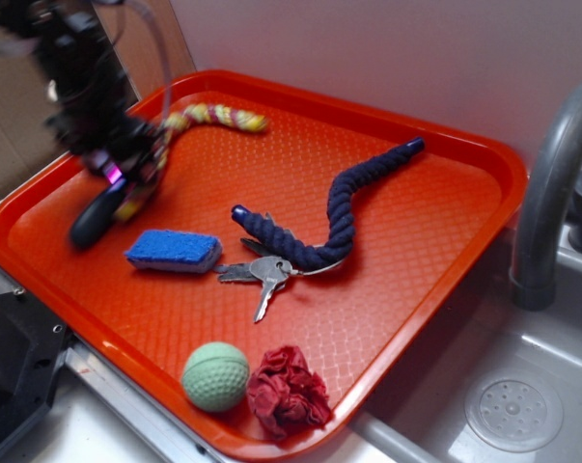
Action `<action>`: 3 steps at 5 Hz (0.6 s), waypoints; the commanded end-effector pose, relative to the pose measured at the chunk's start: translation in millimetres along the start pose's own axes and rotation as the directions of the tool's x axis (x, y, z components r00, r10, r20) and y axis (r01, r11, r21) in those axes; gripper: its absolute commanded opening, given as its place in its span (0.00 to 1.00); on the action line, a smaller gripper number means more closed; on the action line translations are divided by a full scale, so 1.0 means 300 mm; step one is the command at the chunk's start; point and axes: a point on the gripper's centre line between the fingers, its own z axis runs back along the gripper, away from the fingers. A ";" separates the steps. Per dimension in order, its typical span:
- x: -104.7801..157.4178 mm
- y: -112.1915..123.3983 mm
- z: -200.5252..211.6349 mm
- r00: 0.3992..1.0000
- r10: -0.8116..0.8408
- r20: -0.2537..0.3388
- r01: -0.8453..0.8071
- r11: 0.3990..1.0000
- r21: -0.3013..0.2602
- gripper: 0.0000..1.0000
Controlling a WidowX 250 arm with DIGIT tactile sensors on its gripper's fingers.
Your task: Grab the plastic pickle.
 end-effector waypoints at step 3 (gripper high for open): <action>-0.048 0.014 0.290 0.995 0.100 0.012 -0.099 0.994 -0.043 1.00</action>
